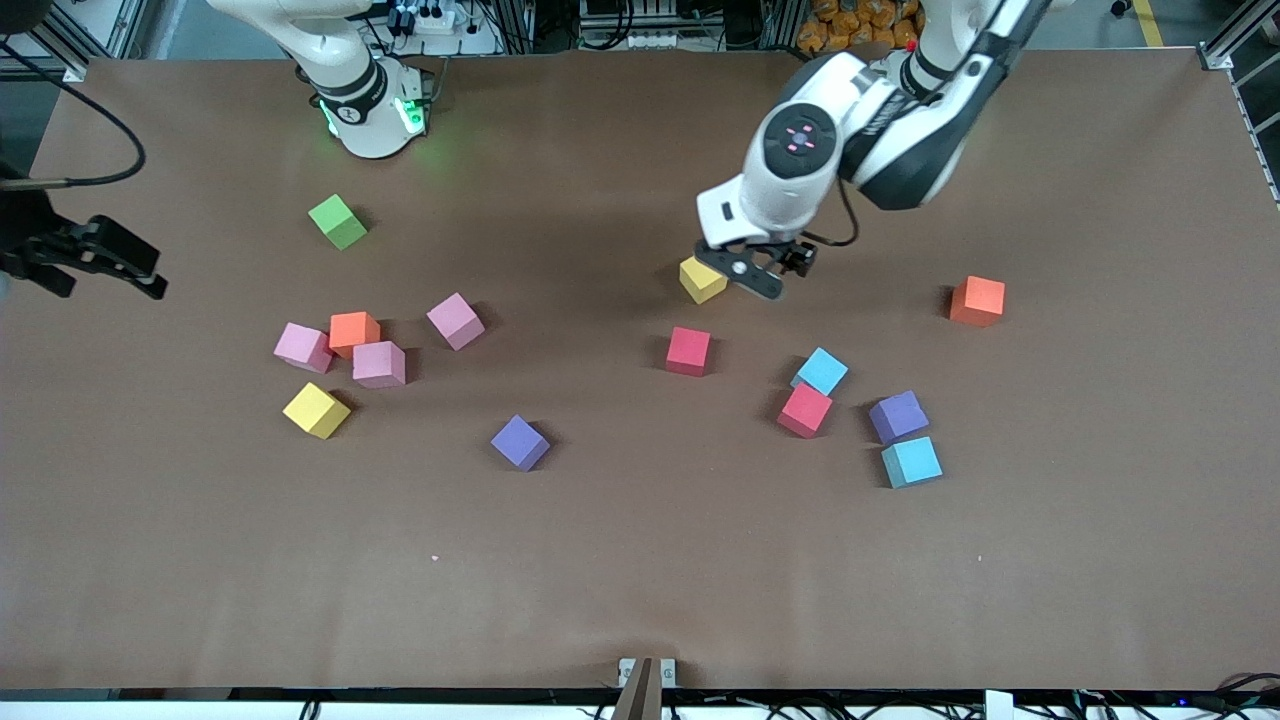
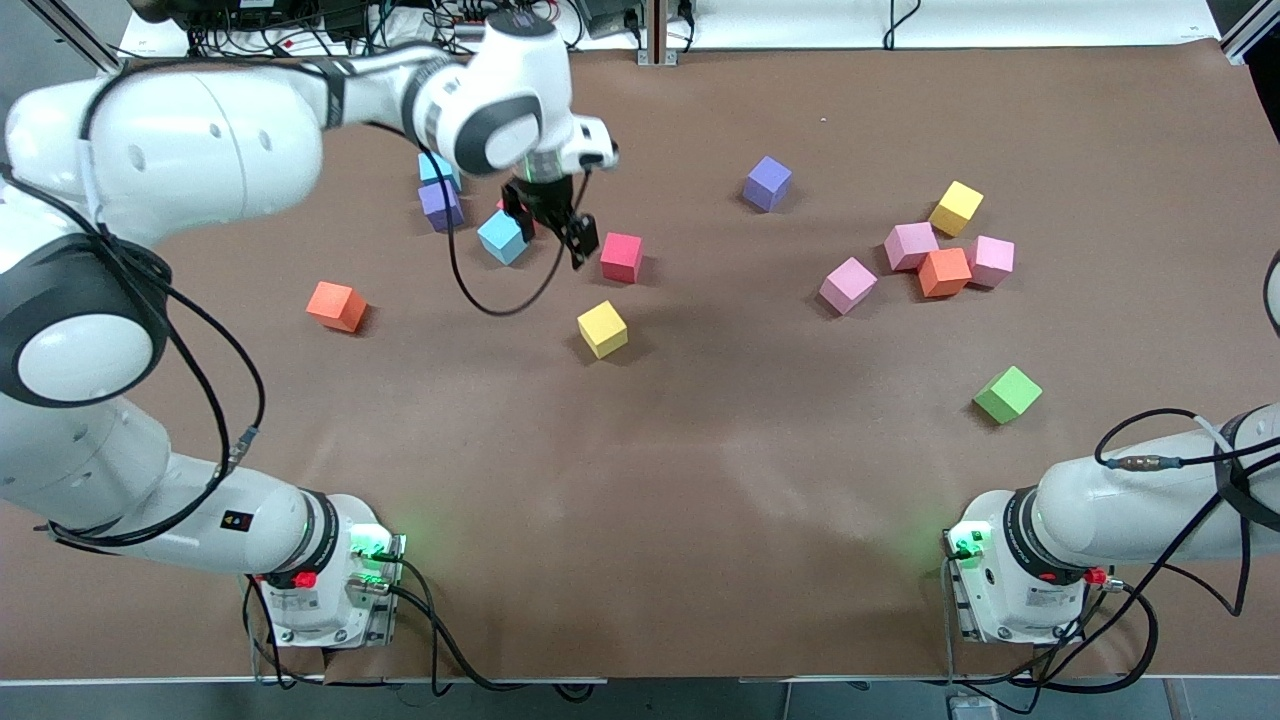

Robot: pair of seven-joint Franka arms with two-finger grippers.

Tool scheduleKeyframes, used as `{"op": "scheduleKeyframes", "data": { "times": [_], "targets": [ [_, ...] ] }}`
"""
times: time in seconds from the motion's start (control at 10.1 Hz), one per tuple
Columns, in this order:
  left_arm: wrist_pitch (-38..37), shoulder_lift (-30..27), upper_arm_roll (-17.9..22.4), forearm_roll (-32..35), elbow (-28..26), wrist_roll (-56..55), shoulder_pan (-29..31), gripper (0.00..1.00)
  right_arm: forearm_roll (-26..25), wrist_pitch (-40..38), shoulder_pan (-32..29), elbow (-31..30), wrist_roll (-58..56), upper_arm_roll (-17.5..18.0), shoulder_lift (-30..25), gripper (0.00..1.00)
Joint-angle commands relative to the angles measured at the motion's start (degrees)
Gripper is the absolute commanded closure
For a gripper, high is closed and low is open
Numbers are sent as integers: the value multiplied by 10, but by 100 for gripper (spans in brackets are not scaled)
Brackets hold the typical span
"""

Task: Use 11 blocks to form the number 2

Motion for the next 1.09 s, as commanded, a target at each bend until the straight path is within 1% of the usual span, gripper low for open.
{"op": "scheduleKeyframes", "data": {
  "times": [0.0, 0.1, 0.2, 0.5, 0.59, 0.69, 0.99],
  "targets": [
    [80, 20, -18, 43, -54, -3, -4, 0, -6, -6, -11, 12, 0, 4, 7, 0],
    [94, 56, -18, 69, -53, 4, -8, 0, -10, -5, -15, 12, 0, 2, 25, 0],
    [116, 77, -19, 105, -51, 1, -19, 0, -11, -5, -36, 13, 0, 3, 46, 0],
    [126, 93, -19, 109, -49, -6, -30, 0, -10, 4, -50, 13, -1, 3, 74, 0],
    [132, 103, -18, 109, -43, -6, -34, 0, -4, 25, -49, 13, 0, 4, 84, 0],
    [142, 108, -19, 106, -43, -9, -41, 0, -3, 35, -43, 12, 0, 4, 105, 0],
    [157, 141, -18, 111, -37, -28, -57, 0, 0, 35, -44, 12, 1, 5, 164, 0]
  ]
}}
